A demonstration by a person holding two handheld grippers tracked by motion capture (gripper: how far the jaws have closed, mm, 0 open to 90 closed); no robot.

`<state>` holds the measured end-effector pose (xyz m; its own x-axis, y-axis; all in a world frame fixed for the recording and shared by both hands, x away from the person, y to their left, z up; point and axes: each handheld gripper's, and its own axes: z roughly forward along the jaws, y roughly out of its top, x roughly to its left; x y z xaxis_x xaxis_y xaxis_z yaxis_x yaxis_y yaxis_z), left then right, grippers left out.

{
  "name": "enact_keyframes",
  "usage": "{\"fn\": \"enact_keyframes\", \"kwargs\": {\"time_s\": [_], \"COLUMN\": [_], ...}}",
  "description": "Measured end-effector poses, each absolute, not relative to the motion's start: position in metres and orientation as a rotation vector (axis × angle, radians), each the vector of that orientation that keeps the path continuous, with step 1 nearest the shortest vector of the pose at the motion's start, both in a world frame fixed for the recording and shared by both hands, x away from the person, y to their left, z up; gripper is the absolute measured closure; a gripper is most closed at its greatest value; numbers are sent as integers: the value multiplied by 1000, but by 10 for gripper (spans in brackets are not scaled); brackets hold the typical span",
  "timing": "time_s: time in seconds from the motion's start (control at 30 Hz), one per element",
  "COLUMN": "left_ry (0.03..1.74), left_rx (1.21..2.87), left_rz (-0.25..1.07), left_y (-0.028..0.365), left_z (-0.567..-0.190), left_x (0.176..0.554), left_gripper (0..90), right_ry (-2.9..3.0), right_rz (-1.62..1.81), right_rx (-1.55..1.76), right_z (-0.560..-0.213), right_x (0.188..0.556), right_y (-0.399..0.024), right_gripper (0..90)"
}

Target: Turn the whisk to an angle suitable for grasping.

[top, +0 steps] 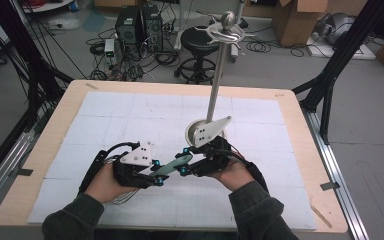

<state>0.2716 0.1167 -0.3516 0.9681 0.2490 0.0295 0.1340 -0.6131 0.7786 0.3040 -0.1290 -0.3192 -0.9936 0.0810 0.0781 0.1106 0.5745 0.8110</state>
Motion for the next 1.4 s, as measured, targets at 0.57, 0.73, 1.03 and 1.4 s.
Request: {"fn": "enact_keyframes", "kwargs": {"time_s": [0.57,0.73,1.03,1.4], "left_ry": [263,245,320,348], "left_rx": [2231,2232,2194,2145], "left_rz": [53,90,170,187], "left_y": [120,120,128,133], "left_z": [-349,-348,-341,-331], "left_x": [277,274,277,282], "left_gripper": [665,680,688,688], "right_ry": [-2805,-2807,-2800,-2840], "right_rz": [-1395,-1412,-1531,-1578], "right_rx": [37,24,-222,-462], "right_z": [-316,-317,-321,-338], "right_x": [302,301,300,295], "right_y": [-128,-128,-149,-190], "right_gripper": [657,645,385,312]}}
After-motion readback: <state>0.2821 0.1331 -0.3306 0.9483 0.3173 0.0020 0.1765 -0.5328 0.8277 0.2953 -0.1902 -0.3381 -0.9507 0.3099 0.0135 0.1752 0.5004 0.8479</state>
